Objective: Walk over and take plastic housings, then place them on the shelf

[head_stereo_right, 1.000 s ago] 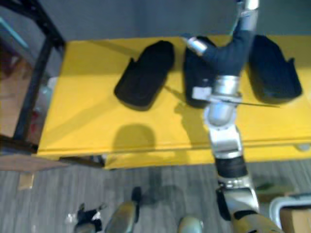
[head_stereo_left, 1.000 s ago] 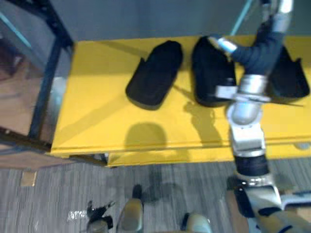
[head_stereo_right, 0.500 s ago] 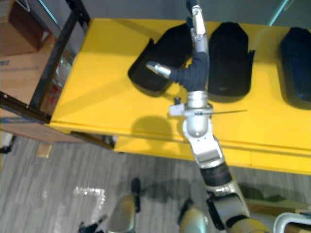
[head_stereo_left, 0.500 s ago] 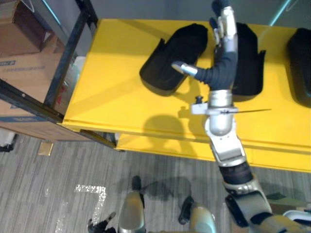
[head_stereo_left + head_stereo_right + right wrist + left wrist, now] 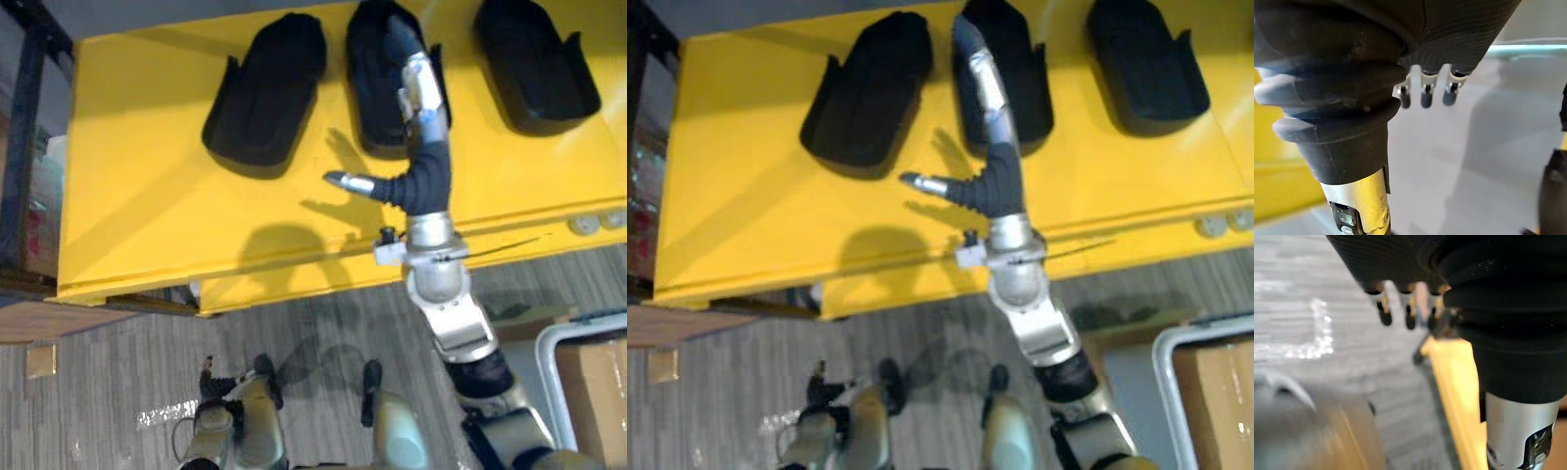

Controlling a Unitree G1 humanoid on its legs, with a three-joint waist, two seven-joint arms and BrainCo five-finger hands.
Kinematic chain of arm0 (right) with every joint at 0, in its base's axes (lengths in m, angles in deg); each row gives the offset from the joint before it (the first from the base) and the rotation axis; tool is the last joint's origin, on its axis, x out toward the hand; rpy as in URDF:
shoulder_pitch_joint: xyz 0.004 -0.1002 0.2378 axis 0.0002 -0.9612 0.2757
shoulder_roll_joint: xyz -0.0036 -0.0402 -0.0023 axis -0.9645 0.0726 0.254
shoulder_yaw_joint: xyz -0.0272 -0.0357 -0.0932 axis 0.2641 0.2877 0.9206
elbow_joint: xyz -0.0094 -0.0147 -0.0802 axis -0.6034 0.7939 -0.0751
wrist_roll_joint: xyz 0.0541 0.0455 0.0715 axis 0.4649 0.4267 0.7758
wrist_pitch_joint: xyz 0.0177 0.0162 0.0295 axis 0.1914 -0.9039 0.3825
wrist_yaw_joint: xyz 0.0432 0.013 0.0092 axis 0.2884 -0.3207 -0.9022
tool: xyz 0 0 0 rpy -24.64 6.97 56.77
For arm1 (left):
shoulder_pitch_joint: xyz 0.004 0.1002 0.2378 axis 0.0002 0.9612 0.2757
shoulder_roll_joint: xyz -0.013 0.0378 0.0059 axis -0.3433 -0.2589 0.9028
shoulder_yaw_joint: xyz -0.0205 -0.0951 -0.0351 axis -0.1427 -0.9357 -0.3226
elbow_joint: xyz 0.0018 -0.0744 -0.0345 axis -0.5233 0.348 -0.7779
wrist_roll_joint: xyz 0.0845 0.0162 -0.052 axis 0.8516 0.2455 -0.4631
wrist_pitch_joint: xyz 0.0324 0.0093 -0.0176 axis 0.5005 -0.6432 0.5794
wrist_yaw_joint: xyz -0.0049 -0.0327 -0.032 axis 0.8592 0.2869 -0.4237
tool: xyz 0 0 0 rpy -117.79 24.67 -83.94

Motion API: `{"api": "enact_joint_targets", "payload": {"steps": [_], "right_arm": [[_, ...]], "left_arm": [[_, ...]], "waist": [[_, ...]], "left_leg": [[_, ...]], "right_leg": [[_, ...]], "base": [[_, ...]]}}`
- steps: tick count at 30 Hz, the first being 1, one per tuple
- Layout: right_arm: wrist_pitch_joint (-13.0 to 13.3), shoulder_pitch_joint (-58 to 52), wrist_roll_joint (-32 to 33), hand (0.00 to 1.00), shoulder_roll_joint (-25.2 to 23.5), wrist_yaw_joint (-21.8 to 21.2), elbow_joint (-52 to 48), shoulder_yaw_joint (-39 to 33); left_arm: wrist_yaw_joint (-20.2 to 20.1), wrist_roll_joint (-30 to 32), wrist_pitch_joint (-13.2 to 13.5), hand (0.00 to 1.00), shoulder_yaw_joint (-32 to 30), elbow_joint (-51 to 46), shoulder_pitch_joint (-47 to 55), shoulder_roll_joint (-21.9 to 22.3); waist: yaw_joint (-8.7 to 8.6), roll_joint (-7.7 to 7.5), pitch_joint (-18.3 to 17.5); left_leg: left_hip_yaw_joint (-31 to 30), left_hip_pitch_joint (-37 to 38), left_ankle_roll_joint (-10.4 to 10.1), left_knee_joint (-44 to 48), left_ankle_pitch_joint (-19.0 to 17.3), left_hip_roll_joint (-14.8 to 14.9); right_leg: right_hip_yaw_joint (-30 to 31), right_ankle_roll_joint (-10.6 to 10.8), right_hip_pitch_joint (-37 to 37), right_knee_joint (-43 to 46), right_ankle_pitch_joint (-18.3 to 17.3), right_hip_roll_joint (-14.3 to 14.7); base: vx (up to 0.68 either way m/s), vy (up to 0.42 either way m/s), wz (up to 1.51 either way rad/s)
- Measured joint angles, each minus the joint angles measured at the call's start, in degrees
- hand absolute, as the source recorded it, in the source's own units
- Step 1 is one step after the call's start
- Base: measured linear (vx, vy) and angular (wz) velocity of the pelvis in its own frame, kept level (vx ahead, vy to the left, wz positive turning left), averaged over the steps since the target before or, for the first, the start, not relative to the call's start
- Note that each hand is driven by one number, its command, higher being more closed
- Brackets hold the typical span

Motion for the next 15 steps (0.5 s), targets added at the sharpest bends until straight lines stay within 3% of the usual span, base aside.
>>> {"api": "enact_joint_targets", "payload": {"steps": [5,8,15], "right_arm": [[0.1,5.1,-0.2,0.0,6.6,-3.9,1.2,4.0],[0.4,8.0,-1.9,0.0,7.3,-3.9,3.9,4.6],[0.2,10.8,-6.9,0.0,7.6,-4.1,8.3,7.9]], "left_arm": [[-1.0,1.9,1.0,0.0,5.8,1.7,-3.6,0.0],[-1.3,1.9,1.3,0.0,8.5,2.0,-6.3,-0.1],[-1.3,3.6,1.4,0.0,8.9,2.6,-6.7,-1.4]], "waist": [[-0.92,0.14,1.7],[-1.0,0.31,3.8],[-0.13,0.46,4.0]], "left_leg": [[-1.0,-2.6,0.2,5.2,-2.2,1.8],[-2.2,-5.1,0.7,7.5,-2.9,1.8],[-3.3,-6.7,1.0,8.3,-2.8,0.6]], "right_leg": [[0.8,-0.2,-2.1,3.2,-0.1,0.9],[0.6,-0.1,-3.9,5.3,-0.5,0.6],[0.0,0.4,-5.5,7.4,-1.3,-0.7]], "base": [[-0.04,0.033,-0.1],[-0.13,0.051,0.09],[-0.07,0.026,0.08]]}}
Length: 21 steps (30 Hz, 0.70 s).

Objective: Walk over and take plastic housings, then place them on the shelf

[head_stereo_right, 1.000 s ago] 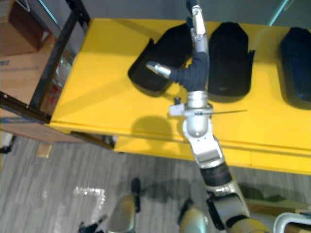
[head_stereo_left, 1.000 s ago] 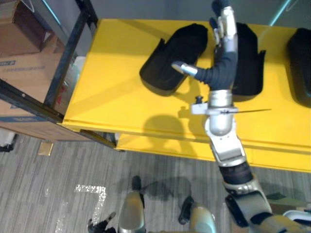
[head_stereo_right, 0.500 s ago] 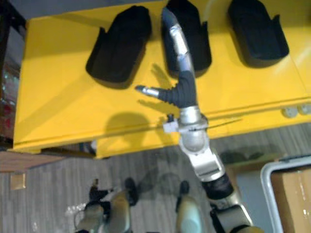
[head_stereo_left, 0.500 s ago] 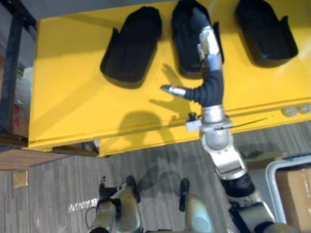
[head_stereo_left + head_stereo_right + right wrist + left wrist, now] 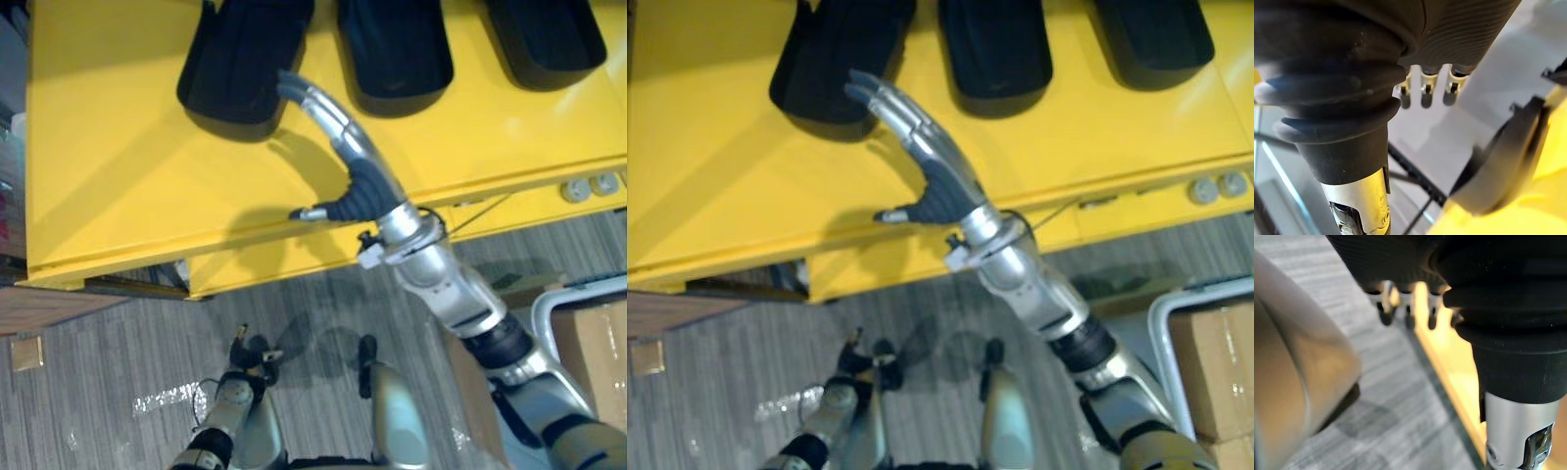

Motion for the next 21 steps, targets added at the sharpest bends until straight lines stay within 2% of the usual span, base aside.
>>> {"api": "enact_joint_targets", "payload": {"steps": [6,9,10,12,13,16,17,21], "right_arm": [[-0.5,11.1,-4.9,0.0,-1.0,-0.1,15.7,2.3],[-2.9,13.4,-8.4,0.0,-4.6,0.1,22.8,-2.5],[-4.6,13.4,-10.1,0.0,-7.3,1.4,24.4,-7.0],[-6.5,14.2,-11.2,0.0,-10.5,3.5,25.6,-13.2],[-8.2,15.1,-11.3,0.0,-12.1,6.0,26.3,-17.6],[-10.0,16.7,-11.3,0.0,-13.3,9.6,27.7,-21.0],[-10.8,17.4,-11.2,0.0,-13.4,11.5,27.7,-21.5],[-11.4,18.3,-11.1,0.0,-13.6,14.4,27.7,-23.9]], "left_arm": [[0.1,0.0,0.6,0.0,-1.4,0.4,0.0,-0.3],[0.1,0.0,0.5,0.0,-2.2,0.4,0.0,0.3],[0.1,0.0,0.5,0.0,-2.1,0.4,0.1,0.7],[0.1,0.1,0.4,0.0,-2.0,0.1,0.1,1.2],[0.1,0.1,0.4,0.0,-1.5,-0.6,0.4,1.9],[-0.2,0.2,0.5,0.0,-0.9,-1.3,1.4,2.3],[-0.5,0.3,0.5,0.0,0.1,-1.7,2.0,2.2],[-1.2,0.4,0.5,0.0,0.7,-2.6,2.9,2.6]], "waist": [[0.81,0.07,0.0],[1.27,0.52,0.2],[1.43,0.88,0.1],[1.74,1.25,0.1],[1.93,2.05,0.5],[2.26,2.77,0.4],[2.14,3.43,0.0],[2.29,4.49,-0.2]], "left_leg": [[-0.2,-0.1,0.4,-1.3,0.9,-0.8],[-0.6,0.4,0.6,-1.7,1.1,-1.2],[-1.1,0.5,0.6,-2.2,1.3,-1.6],[-1.5,0.6,0.7,-3.1,1.7,-2.3],[-2.1,1.1,0.8,-4.1,2.1,-2.9],[-2.0,2.4,0.8,-5.8,2.7,-3.6],[-2.0,2.6,0.8,-6.4,2.9,-4.0],[-2.2,3.2,0.7,-7.4,3.3,-4.3]], "right_leg": [[-0.2,0.4,0.1,-1.2,0.4,-0.4],[-1.1,0.5,1.7,-2.5,0.7,-0.6],[-1.6,0.5,2.2,-3.1,0.7,-0.8],[-2.0,0.6,2.5,-3.7,0.8,-1.1],[-3.0,0.6,3.7,-4.4,0.8,-1.6],[-3.2,0.6,4.7,-5.3,0.8,-2.2],[-3.3,0.8,4.9,-5.8,0.9,-2.3],[-3.5,0.8,5.7,-6.6,1.1,-2.3]], "base": [[0.01,0.001,0.06],[0.08,-0.013,0.13],[0.07,-0.011,0.2],[0.06,-0.01,0.23],[0.06,-0.012,0.26],[0.05,-0.014,0.12],[0.04,-0.006,0.07],[0.03,-0.011,0.05]]}}
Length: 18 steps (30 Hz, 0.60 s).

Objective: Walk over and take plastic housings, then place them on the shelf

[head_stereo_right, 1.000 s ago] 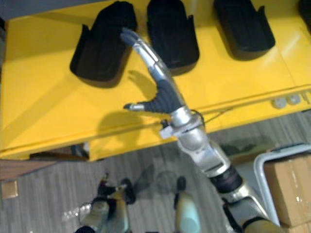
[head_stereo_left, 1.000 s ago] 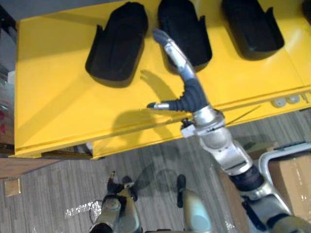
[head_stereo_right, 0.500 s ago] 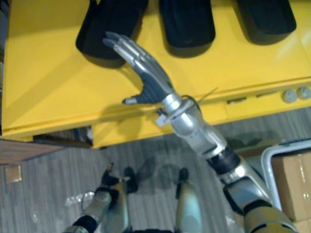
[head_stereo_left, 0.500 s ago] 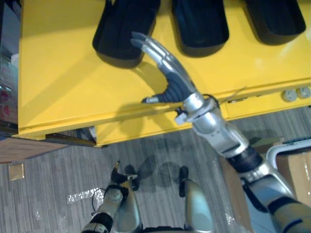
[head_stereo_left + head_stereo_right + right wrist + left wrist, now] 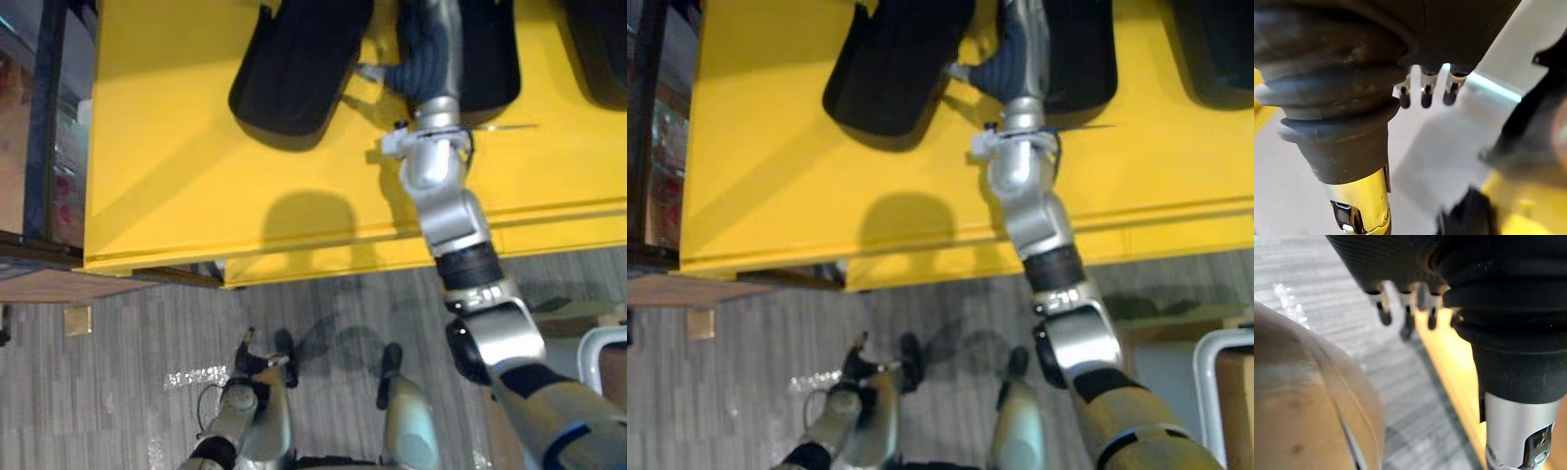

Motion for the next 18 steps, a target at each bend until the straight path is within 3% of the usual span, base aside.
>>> {"api": "enact_joint_targets", "payload": {"steps": [4,11,18], "right_arm": [[0.0,2.5,0.8,0.0,0.1,1.1,0.1,-2.7],[0.1,6.2,8.9,0.0,0.2,0.9,5.1,-4.1],[0.8,10.8,10.9,0.0,0.4,0.7,7.5,-4.2]], "left_arm": [[-0.3,0.1,0.0,0.0,1.2,-0.3,0.5,0.3],[-0.8,1.5,0.5,0.0,1.8,-0.3,0.7,0.3],[-0.8,1.6,0.9,0.0,1.8,-0.2,1.2,0.4]], "waist": [[0.05,1.19,-0.3],[0.51,2.03,-0.8],[1.29,2.84,-1.3]], "left_leg": [[-0.2,0.2,0.0,-0.9,0.6,-0.3],[-1.2,0.2,-0.2,-2.4,2.0,-0.6],[-1.7,1.1,-0.5,-4.8,3.7,-1.0]], "right_leg": [[-0.2,-0.1,0.3,-0.5,0.3,0.0],[-1.4,-0.4,0.6,-0.9,0.6,0.0],[-2.1,-0.6,0.8,-0.9,0.7,0.0]], "base": [[0.0,-0.004,0.02],[-0.02,-0.008,0.08],[-0.01,-0.007,0.04]]}}
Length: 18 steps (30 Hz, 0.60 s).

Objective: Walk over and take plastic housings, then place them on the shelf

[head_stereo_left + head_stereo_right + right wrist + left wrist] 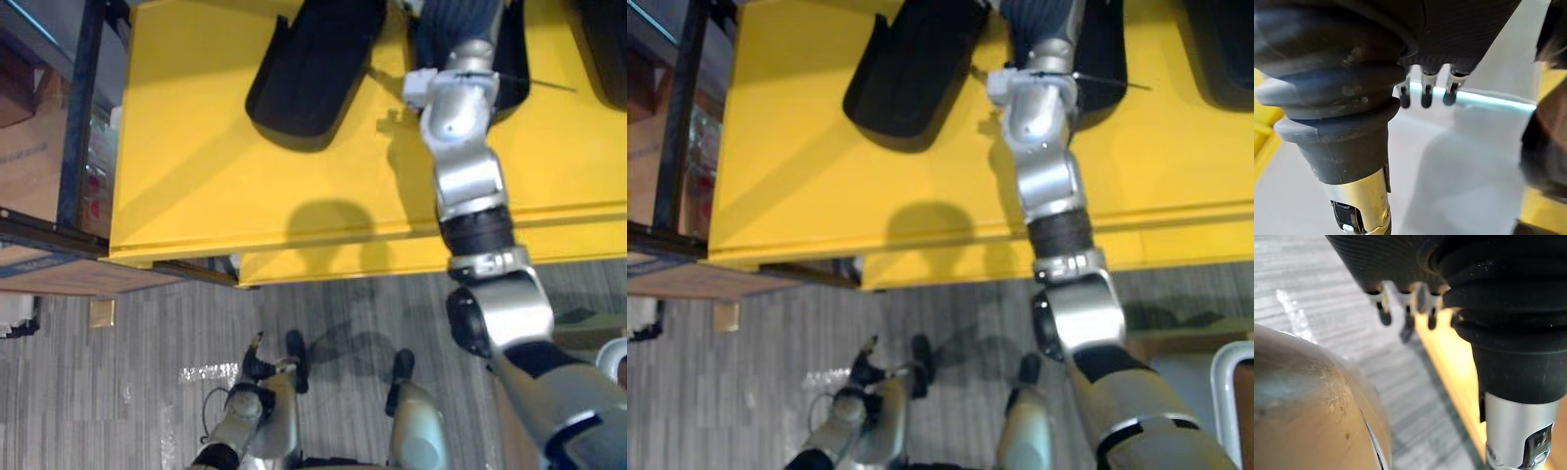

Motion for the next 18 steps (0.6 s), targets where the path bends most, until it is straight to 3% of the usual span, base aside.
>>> {"api": "enact_joint_targets", "payload": {"steps": [3,18], "right_arm": [[0.3,0.9,0.6,0.0,0.0,-0.1,0.1,0.1],[0.7,7.3,7.4,0.0,-0.1,-2.6,8.8,1.0]], "left_arm": [[-0.3,0.0,-0.1,0.0,-0.1,0.1,0.6,0.3],[-0.4,0.0,0.1,0.0,0.0,-0.1,0.5,0.5]], "waist": [[0.07,1.0,-0.7],[1.4,1.05,-0.7]], "left_leg": [[-0.9,0.0,-0.2,-1.0,0.6,-0.3],[-1.6,0.0,-0.2,-1.9,1.6,-0.5]], "right_leg": [[-0.8,-0.1,0.4,-0.3,0.0,0.0],[-1.6,-0.1,0.6,-0.3,0.0,0.0]], "base": [[0.01,-0.007,0.14],[0.0,0.001,0.02]]}}
